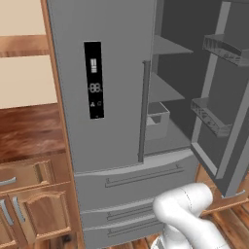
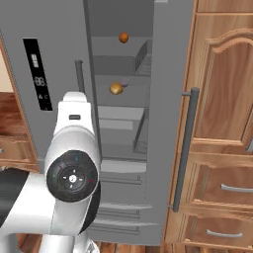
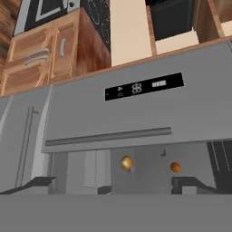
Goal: Place the potato in the correct fridge rack based on whether it is a fruit or vegetable. Finally, close the fridge door.
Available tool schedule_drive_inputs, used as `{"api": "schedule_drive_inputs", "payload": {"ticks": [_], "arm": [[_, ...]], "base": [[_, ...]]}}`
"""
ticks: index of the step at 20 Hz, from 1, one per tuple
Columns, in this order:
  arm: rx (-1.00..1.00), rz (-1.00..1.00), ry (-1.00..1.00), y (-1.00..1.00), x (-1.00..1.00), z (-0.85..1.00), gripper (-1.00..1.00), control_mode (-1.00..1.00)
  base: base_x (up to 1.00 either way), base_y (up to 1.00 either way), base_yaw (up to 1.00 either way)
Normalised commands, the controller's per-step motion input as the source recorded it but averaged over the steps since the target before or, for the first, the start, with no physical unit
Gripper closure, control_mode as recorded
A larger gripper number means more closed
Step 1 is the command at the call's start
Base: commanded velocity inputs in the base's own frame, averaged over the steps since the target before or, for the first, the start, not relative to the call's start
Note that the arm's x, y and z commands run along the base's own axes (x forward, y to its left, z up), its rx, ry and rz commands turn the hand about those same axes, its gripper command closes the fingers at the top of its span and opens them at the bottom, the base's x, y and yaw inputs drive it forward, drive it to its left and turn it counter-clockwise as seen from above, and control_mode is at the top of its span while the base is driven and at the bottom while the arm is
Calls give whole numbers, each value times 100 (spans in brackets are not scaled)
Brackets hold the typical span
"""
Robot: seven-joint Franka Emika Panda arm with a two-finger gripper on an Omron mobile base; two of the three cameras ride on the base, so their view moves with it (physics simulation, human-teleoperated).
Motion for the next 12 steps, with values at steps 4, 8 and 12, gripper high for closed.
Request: {"api": "schedule_drive_inputs", "payload": {"ticks": [4,8,12], "arm": [[4,3,0,-100,-13,-27,-100,-100],[9,6,0,-98,18,-27,-100,-100],[11,4,0,-99,12,-29,-100,-100]], "base": [[0,0,0],[0,0,0],[0,0,0]]}}
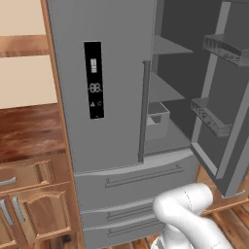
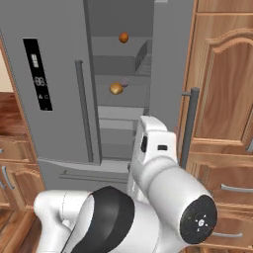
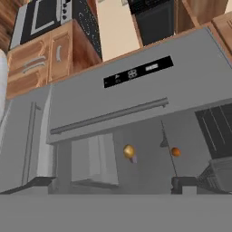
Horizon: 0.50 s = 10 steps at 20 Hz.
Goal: Place the potato in the correct fridge rack based on whether it is a fruit or vegetable. Finally, close the fridge door.
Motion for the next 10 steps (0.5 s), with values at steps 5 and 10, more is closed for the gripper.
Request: {"api": "schedule_drive_inputs", "payload": {"ticks": [5,10], "arm": [[11,3,0,-97,1,-20,-100,-100],[9,8,0,-60,23,-8,-100,-100]], "base": [[0,0,0],[0,0,0]]}}
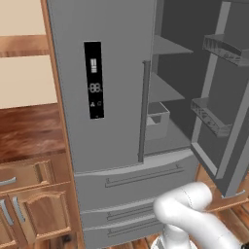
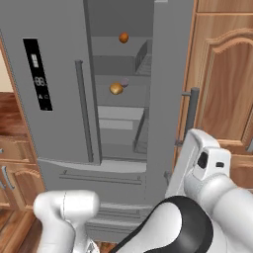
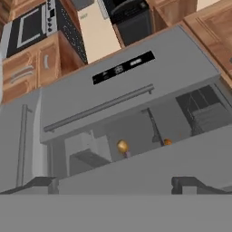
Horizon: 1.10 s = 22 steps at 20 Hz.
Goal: Place the potato in the correct fridge rack based on whether it is a fruit or vegetable. Finally, close the fridge door.
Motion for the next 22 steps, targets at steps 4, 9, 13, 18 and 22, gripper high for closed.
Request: {"api": "schedule_drive_inputs", "payload": {"ticks": [4,9,13,18,22], "arm": [[4,10,0,-35,52,-12,-100,-100],[3,8,0,-41,59,-20,-100,-100],[4,6,1,-47,60,-21,-100,-100],[1,5,1,-45,56,-35,-100,-100],[0,6,0,-34,45,-44,-100,-100]], "base": [[0,0,0],[0,0,0],[0,0,0],[0,0,0],[0,0,0]]}}
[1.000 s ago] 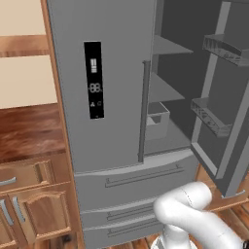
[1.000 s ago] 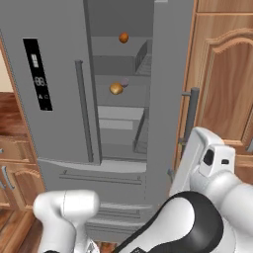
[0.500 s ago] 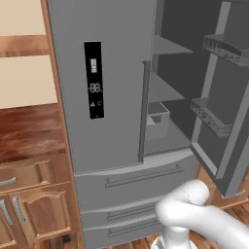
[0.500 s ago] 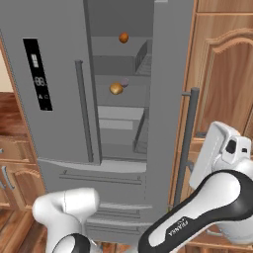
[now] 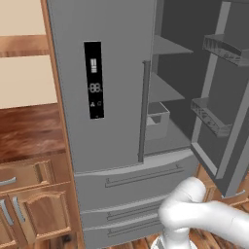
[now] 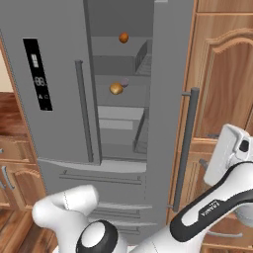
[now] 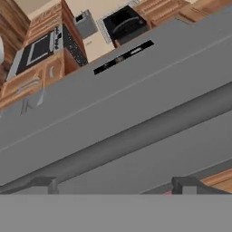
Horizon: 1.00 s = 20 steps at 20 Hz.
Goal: Place the potato in the correct fridge rack based on whether it is a fruit or vegetable. Finally, close the fridge door.
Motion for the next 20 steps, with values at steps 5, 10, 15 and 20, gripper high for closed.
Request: {"api": "schedule_drive_inputs", "payload": {"ticks": [5,10,15,20], "arm": [[0,7,0,-21,31,-51,-100,-100],[0,7,-3,-4,29,-44,-100,-100],[0,3,-10,0,36,-12,-100,-100],[0,5,-4,0,47,0,-100,-100]], "base": [[0,0,0],[0,0,0],[0,0,0],[0,0,0]]}}
